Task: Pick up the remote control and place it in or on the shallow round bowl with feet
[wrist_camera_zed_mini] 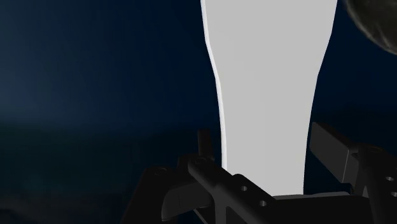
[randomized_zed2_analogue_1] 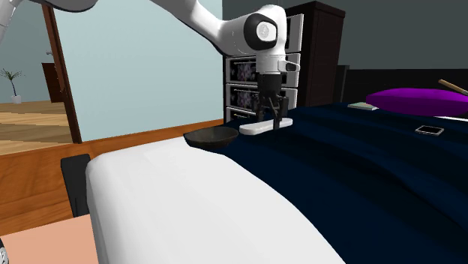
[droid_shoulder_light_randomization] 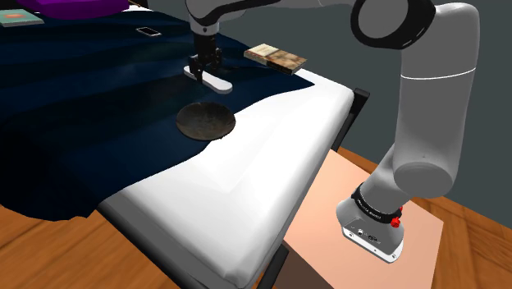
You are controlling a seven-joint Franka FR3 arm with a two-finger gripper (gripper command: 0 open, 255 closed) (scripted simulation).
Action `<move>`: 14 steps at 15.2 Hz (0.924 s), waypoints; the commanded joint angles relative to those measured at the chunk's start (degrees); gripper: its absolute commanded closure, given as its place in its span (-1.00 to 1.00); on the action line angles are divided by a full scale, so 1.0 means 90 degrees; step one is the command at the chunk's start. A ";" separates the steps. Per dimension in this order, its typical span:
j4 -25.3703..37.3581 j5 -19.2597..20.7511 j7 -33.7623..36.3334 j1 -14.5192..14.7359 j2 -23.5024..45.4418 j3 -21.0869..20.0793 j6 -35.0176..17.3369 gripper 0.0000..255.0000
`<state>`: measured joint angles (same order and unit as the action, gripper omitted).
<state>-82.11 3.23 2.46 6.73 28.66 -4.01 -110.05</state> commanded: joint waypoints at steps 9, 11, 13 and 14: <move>0.0256 -0.0016 0.0076 0.0068 -0.0332 -0.0037 0.0589 1.00; -0.0358 -0.0022 0.0267 0.0183 -0.0744 -0.0097 0.0392 1.00; -0.0901 -0.0030 0.0465 0.0298 -0.1119 -0.0166 0.0229 1.00; -0.1151 -0.0036 0.0566 0.0357 -0.1296 -0.0203 0.0158 1.00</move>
<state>-90.15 2.95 6.63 9.43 18.68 -5.53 -108.01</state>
